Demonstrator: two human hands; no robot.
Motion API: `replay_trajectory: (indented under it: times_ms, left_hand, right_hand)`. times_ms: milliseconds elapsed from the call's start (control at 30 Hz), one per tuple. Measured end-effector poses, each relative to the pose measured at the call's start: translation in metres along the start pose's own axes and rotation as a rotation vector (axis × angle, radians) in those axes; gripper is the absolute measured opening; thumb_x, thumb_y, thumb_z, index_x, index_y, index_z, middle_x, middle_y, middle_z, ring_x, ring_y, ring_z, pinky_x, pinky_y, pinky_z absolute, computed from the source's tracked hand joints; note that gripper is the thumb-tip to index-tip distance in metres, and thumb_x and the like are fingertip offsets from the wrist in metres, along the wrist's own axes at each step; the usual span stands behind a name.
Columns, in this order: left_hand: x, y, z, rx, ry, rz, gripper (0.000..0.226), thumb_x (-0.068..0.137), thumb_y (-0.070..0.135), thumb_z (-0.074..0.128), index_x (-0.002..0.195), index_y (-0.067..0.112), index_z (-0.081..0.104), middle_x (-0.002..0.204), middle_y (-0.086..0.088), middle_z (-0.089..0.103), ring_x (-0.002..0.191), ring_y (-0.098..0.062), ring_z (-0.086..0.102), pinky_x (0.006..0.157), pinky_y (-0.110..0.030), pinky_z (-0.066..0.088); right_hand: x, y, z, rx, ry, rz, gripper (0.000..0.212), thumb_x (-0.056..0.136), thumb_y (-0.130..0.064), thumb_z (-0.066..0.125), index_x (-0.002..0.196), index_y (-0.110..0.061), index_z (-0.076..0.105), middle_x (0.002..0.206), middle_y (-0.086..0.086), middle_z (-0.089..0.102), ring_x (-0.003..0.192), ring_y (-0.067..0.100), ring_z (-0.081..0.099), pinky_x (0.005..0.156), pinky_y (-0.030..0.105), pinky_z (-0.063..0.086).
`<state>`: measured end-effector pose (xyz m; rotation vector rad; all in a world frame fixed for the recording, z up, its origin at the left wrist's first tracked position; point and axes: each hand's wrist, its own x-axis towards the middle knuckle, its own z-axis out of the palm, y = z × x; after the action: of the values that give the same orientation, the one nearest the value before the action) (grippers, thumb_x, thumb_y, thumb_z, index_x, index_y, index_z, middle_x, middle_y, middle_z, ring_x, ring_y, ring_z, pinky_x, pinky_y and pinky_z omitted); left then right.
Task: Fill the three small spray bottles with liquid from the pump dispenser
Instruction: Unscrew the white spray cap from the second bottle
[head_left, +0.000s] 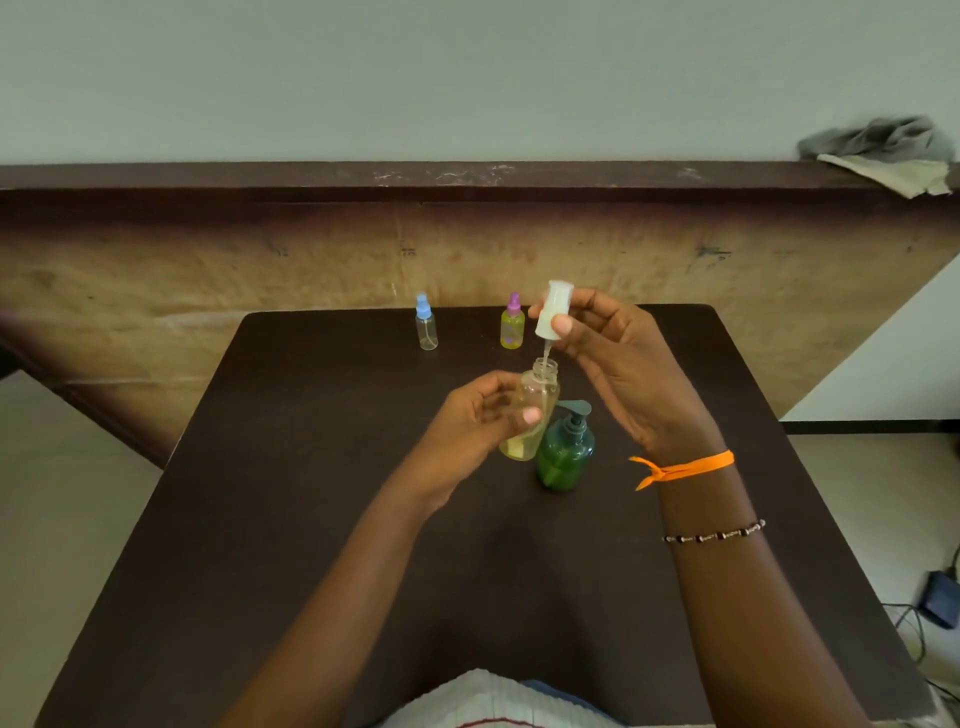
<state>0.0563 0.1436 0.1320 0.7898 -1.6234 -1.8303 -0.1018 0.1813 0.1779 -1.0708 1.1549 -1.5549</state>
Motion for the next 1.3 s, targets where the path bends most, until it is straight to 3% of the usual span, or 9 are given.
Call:
replay_trajectory:
  times_ms: [100, 167, 400, 567, 733, 867, 967, 1100, 1300]
  left_hand:
    - [0.001, -0.006, 0.001, 0.033, 0.032, 0.003, 0.027, 0.083, 0.006, 0.063, 0.11, 0.012, 0.06, 0.106, -0.001, 0.066, 0.097, -0.007, 0.062, 0.081, -0.017, 0.05]
    - [0.001, -0.009, 0.001, 0.042, 0.043, -0.007, 0.026, 0.083, 0.006, 0.064, 0.106, 0.015, 0.061, 0.104, 0.002, 0.067, 0.096, -0.005, 0.062, 0.077, -0.014, 0.049]
    - [0.002, -0.017, 0.0, 0.064, 0.066, -0.03, 0.029, 0.082, 0.008, 0.066, 0.11, 0.014, 0.06, 0.105, 0.005, 0.068, 0.095, -0.001, 0.063, 0.074, -0.011, 0.048]
    - [0.005, -0.021, 0.005, 0.071, 0.097, -0.016, 0.033, 0.082, 0.006, 0.066, 0.113, 0.013, 0.058, 0.109, 0.005, 0.066, 0.095, 0.001, 0.063, 0.076, -0.011, 0.048]
    - [0.006, -0.032, 0.008, 0.052, 0.137, -0.025, 0.032, 0.082, 0.006, 0.066, 0.11, 0.018, 0.056, 0.109, 0.005, 0.065, 0.097, 0.0, 0.063, 0.076, -0.013, 0.049]
    - [0.006, -0.039, 0.009, 0.048, 0.179, -0.026, 0.03, 0.082, 0.005, 0.066, 0.106, 0.018, 0.055, 0.105, 0.008, 0.064, 0.09, 0.007, 0.061, 0.072, -0.009, 0.048]
    - [0.006, -0.042, 0.01, 0.039, 0.175, -0.037, 0.03, 0.082, 0.005, 0.065, 0.103, 0.021, 0.054, 0.103, 0.011, 0.063, 0.088, 0.008, 0.062, 0.072, -0.01, 0.049]
    - [0.005, -0.05, 0.011, 0.039, 0.152, -0.059, 0.031, 0.081, 0.005, 0.066, 0.105, 0.021, 0.054, 0.104, 0.01, 0.063, 0.095, 0.001, 0.062, 0.075, -0.013, 0.05]
    - [0.004, -0.06, 0.015, 0.052, 0.13, -0.102, 0.031, 0.081, 0.007, 0.067, 0.101, 0.028, 0.054, 0.105, 0.01, 0.062, 0.096, 0.0, 0.061, 0.074, -0.012, 0.05]
  right_hand:
    - [0.003, -0.009, 0.002, -0.11, 0.038, -0.07, 0.022, 0.086, -0.015, 0.064, 0.108, -0.015, 0.062, 0.09, -0.008, 0.074, 0.094, 0.003, 0.067, 0.085, 0.019, 0.051]
    - [0.005, -0.015, 0.004, -0.191, 0.035, -0.119, 0.023, 0.093, -0.002, 0.055, 0.113, -0.013, 0.06, 0.097, -0.005, 0.072, 0.097, 0.002, 0.066, 0.087, 0.019, 0.049]
    - [0.007, -0.033, 0.01, -0.357, 0.035, -0.231, 0.031, 0.095, 0.005, 0.048, 0.122, -0.011, 0.054, 0.109, 0.006, 0.065, 0.096, -0.006, 0.062, 0.087, 0.013, 0.048]
    - [0.005, -0.036, -0.003, -0.388, 0.121, -0.25, 0.031, 0.096, 0.001, 0.05, 0.115, -0.023, 0.057, 0.103, -0.004, 0.067, 0.098, -0.003, 0.064, 0.089, 0.017, 0.049]
    - [0.007, 0.003, -0.044, -0.547, 0.278, 0.004, 0.025, 0.095, -0.003, 0.054, 0.119, -0.006, 0.063, 0.103, 0.004, 0.065, 0.098, 0.012, 0.06, 0.098, 0.037, 0.048]
    - [-0.003, 0.061, -0.084, -0.644, 0.393, 0.272, 0.014, 0.093, -0.008, 0.06, 0.103, -0.01, 0.068, 0.094, 0.007, 0.067, 0.094, 0.02, 0.062, 0.098, 0.051, 0.049]
    - [-0.012, 0.101, -0.101, -0.692, 0.442, 0.426, 0.015, 0.091, -0.011, 0.063, 0.102, -0.001, 0.069, 0.09, 0.009, 0.066, 0.087, 0.021, 0.061, 0.096, 0.049, 0.051]
    - [-0.022, 0.139, -0.103, -0.742, 0.459, 0.59, 0.022, 0.089, -0.015, 0.067, 0.106, -0.001, 0.071, 0.092, 0.008, 0.064, 0.092, 0.018, 0.058, 0.082, 0.027, 0.043]
    - [-0.03, 0.17, -0.091, -0.815, 0.492, 0.672, 0.016, 0.087, -0.012, 0.068, 0.091, 0.002, 0.072, 0.102, 0.024, 0.069, 0.102, 0.038, 0.063, 0.091, 0.043, 0.05]
